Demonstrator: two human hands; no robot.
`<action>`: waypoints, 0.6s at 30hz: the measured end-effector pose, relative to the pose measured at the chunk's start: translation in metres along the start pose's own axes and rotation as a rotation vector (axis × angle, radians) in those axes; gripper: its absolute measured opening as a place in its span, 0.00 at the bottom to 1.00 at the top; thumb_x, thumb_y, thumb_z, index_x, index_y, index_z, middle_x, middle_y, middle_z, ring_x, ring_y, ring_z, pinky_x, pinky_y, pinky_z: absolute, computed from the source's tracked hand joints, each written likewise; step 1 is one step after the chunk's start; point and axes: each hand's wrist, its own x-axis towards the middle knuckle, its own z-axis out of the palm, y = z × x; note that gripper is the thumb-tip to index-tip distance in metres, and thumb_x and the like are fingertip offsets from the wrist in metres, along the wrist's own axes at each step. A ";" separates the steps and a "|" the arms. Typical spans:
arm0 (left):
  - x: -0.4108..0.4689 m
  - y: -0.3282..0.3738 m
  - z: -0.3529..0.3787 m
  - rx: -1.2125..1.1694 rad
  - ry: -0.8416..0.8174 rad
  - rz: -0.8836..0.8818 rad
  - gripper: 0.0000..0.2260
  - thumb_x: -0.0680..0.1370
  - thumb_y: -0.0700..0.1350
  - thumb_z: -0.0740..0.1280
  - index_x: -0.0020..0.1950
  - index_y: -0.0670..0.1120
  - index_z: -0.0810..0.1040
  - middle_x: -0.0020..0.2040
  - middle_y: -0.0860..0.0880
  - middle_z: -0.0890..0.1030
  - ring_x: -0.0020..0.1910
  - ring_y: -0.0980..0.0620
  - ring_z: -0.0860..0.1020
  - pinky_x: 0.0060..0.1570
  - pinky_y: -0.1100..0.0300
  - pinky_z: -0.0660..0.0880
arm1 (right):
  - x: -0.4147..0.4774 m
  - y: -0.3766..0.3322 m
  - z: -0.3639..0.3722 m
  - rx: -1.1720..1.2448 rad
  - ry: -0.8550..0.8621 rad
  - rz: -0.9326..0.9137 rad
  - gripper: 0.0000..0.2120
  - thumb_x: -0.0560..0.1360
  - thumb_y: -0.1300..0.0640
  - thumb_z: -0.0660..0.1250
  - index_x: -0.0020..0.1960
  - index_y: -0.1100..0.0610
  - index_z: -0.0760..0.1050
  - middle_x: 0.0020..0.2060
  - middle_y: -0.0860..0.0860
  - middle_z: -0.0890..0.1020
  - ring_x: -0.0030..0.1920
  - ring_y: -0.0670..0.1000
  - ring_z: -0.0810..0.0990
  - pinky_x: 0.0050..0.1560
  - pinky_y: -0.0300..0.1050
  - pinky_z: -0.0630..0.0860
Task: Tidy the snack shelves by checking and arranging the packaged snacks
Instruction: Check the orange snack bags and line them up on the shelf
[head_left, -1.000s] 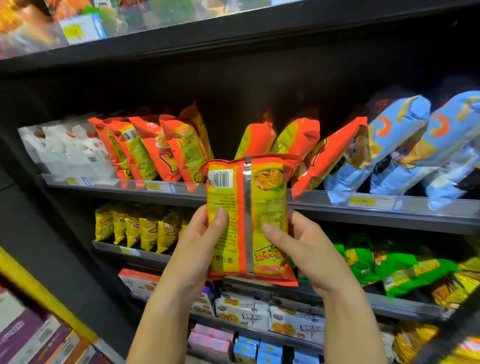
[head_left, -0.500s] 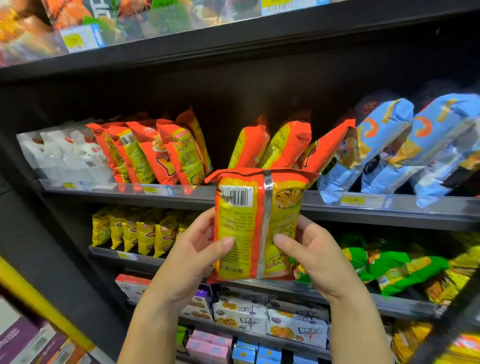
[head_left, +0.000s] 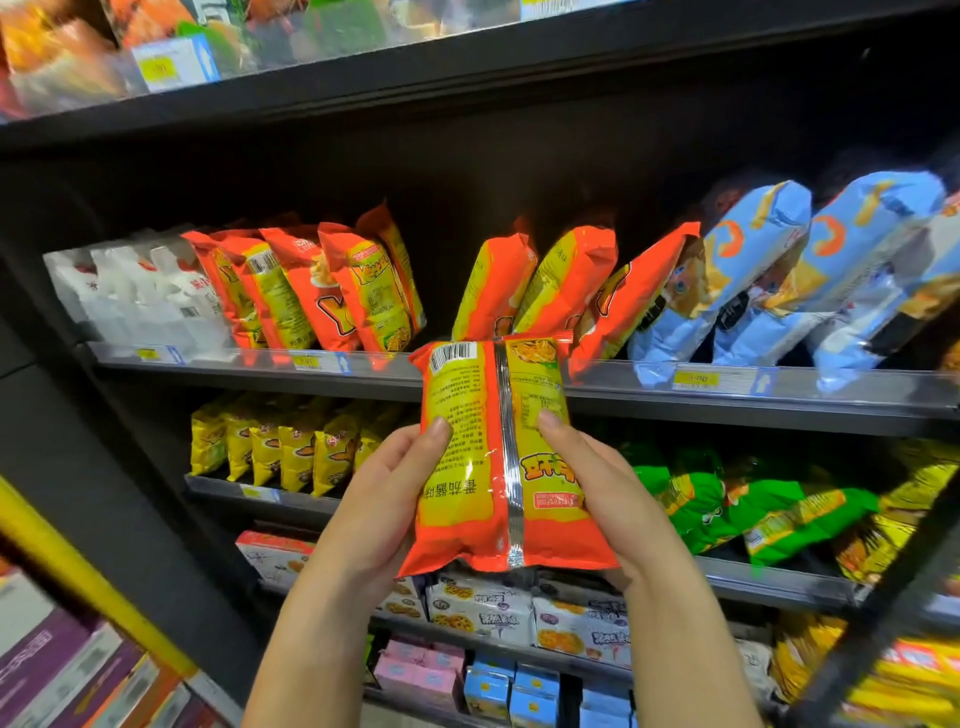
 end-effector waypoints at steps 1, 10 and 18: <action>-0.002 0.000 0.000 -0.005 -0.006 0.008 0.24 0.76 0.54 0.70 0.67 0.41 0.79 0.57 0.38 0.87 0.51 0.40 0.87 0.44 0.49 0.85 | 0.000 0.003 0.000 0.036 -0.021 0.015 0.22 0.77 0.42 0.69 0.67 0.51 0.79 0.49 0.44 0.89 0.49 0.42 0.88 0.47 0.38 0.83; -0.009 -0.005 -0.002 0.657 0.369 0.354 0.18 0.76 0.55 0.75 0.65 0.56 0.77 0.59 0.59 0.81 0.55 0.63 0.79 0.48 0.67 0.75 | -0.003 0.011 0.014 -0.041 0.055 -0.083 0.23 0.76 0.45 0.71 0.69 0.49 0.77 0.58 0.51 0.88 0.58 0.54 0.87 0.64 0.62 0.81; -0.014 -0.006 0.013 0.559 0.149 0.289 0.25 0.73 0.73 0.69 0.68 0.70 0.71 0.60 0.67 0.80 0.57 0.66 0.81 0.54 0.60 0.80 | 0.004 0.017 0.026 -0.274 -0.031 -0.238 0.23 0.78 0.37 0.67 0.72 0.37 0.71 0.63 0.38 0.84 0.65 0.41 0.82 0.68 0.49 0.79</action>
